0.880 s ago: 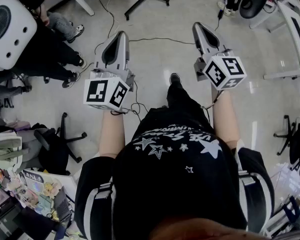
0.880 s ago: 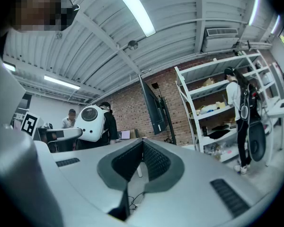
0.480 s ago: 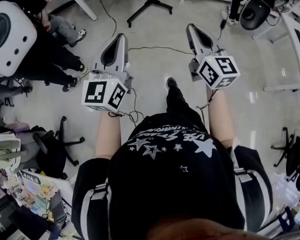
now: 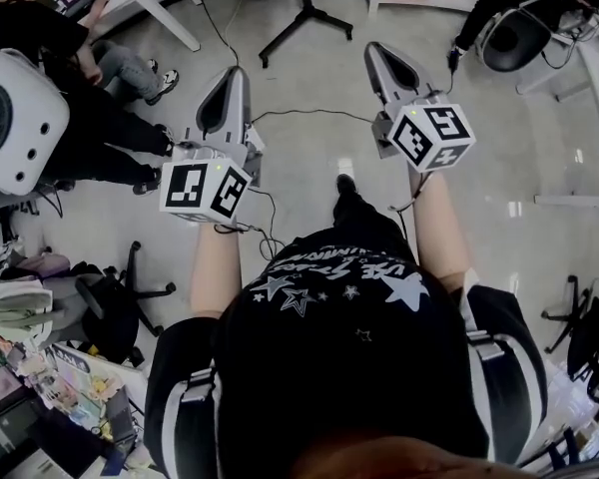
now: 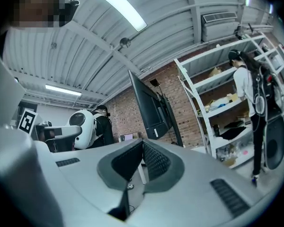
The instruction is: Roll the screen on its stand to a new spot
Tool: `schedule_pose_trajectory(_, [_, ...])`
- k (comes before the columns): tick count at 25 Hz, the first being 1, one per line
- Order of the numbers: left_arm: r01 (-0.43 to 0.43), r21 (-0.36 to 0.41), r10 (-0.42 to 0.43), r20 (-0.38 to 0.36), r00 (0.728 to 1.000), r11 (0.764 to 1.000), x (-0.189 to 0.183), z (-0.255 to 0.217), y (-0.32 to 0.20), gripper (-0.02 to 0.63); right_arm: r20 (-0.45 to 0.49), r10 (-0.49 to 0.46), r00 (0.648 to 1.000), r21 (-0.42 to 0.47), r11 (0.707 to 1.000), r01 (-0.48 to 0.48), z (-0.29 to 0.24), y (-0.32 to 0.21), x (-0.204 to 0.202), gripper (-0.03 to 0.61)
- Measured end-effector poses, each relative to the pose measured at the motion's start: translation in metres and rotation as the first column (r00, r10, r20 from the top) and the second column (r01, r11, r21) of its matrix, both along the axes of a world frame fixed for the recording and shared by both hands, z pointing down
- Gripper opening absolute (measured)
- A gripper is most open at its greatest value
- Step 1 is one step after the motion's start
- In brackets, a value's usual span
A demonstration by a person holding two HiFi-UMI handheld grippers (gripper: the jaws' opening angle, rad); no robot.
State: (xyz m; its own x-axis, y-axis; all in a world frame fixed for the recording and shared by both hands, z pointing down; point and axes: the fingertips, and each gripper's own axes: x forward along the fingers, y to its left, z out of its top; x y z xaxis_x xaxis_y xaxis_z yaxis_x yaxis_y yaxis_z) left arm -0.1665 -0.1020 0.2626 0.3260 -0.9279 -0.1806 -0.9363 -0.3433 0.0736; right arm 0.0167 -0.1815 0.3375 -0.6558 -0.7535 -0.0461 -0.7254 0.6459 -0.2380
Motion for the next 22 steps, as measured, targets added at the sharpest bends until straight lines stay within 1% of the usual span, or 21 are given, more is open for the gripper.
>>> schedule_pose_trajectory(6, [0.029, -0.002, -0.029, -0.006, 1.000, 1.000, 0.011, -0.007, -0.058, 0.011, 0.002, -0.044, 0.999, -0.009, 0.999, 0.044, -0.004, -0.061, 0.003, 0.008])
schedule_pose_trajectory(12, [0.092, 0.002, -0.092, -0.010, 0.996, 0.996, 0.015, -0.006, -0.099, 0.011, 0.013, -0.136, 0.991, -0.008, 0.991, 0.137, -0.002, -0.106, -0.002, 0.008])
schedule_pose_trajectory(17, [0.137, -0.007, -0.137, -0.004, 0.991, 0.990, 0.024, 0.001, -0.119, 0.011, 0.006, -0.199, 0.980, -0.016, 0.980, 0.199, 0.007, -0.131, -0.008, 0.008])
schedule_pose_trajectory(20, [0.149, -0.020, -0.148, 0.022, 0.989, 0.989, 0.032, 0.008, -0.123, 0.011, 0.027, -0.211, 0.977, -0.032, 0.977, 0.212, 0.014, -0.139, -0.007, 0.008])
schedule_pose_trajectory(22, [0.170, -0.015, -0.169, 0.046, 0.985, 0.985, 0.033, 0.008, -0.124, 0.011, 0.038, -0.223, 0.974, -0.041, 0.974, 0.225, 0.017, -0.142, -0.009, 0.008])
